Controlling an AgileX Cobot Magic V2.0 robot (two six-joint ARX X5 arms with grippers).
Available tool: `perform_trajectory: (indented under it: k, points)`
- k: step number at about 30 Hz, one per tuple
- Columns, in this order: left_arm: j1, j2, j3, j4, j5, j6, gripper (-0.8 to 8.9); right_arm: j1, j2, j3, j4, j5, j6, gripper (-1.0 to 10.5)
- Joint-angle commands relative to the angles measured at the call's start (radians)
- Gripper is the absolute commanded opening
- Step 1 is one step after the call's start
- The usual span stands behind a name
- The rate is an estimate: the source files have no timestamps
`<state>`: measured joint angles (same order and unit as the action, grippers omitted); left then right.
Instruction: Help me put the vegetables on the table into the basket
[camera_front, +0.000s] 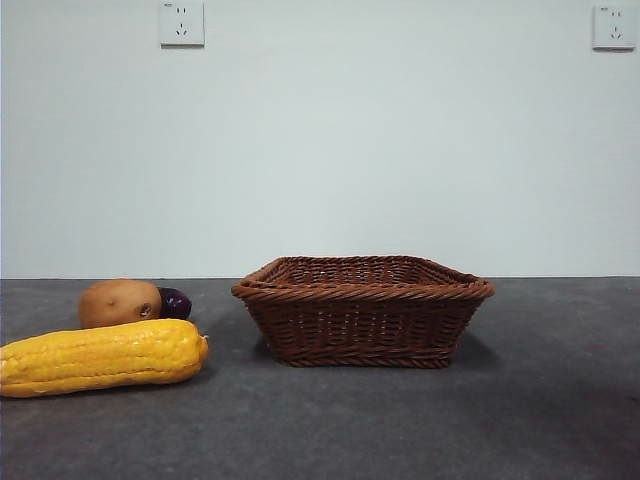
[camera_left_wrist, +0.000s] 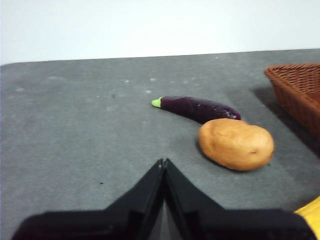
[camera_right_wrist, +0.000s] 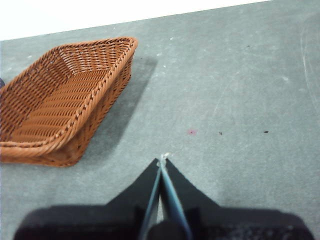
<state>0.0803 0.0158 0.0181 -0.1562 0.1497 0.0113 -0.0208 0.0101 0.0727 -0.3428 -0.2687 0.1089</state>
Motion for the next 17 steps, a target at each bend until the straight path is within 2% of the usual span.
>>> perform_trajectory:
  k: [1,4,7,9,13,17]
  points:
    - [-0.002,0.000,0.000,-0.003,0.014,-0.057,-0.06,0.000,-0.001,-0.004,0.064,0.000,0.076,-0.1]
    - [-0.002,0.003,0.070,-0.059,0.014,-0.087,-0.07,0.000,0.001,0.013,0.183,0.001,0.180,-0.1]
    - [-0.002,0.037,0.174,-0.106,0.031,-0.169,-0.07,0.000,0.034,0.088,0.158,0.000,0.185,-0.1]
    - [-0.002,0.077,0.245,-0.134,0.042,-0.181,-0.07,0.000,0.077,0.161,0.125,0.000,0.185,-0.1]
    - [-0.002,0.160,0.364,-0.195,0.114,-0.167,-0.07,0.000,0.167,0.307,0.052,-0.005,0.156,-0.1]
    - [-0.002,0.247,0.473,-0.238,0.192,-0.130,-0.07,0.000,0.268,0.466,-0.085,-0.029,0.061,-0.1]
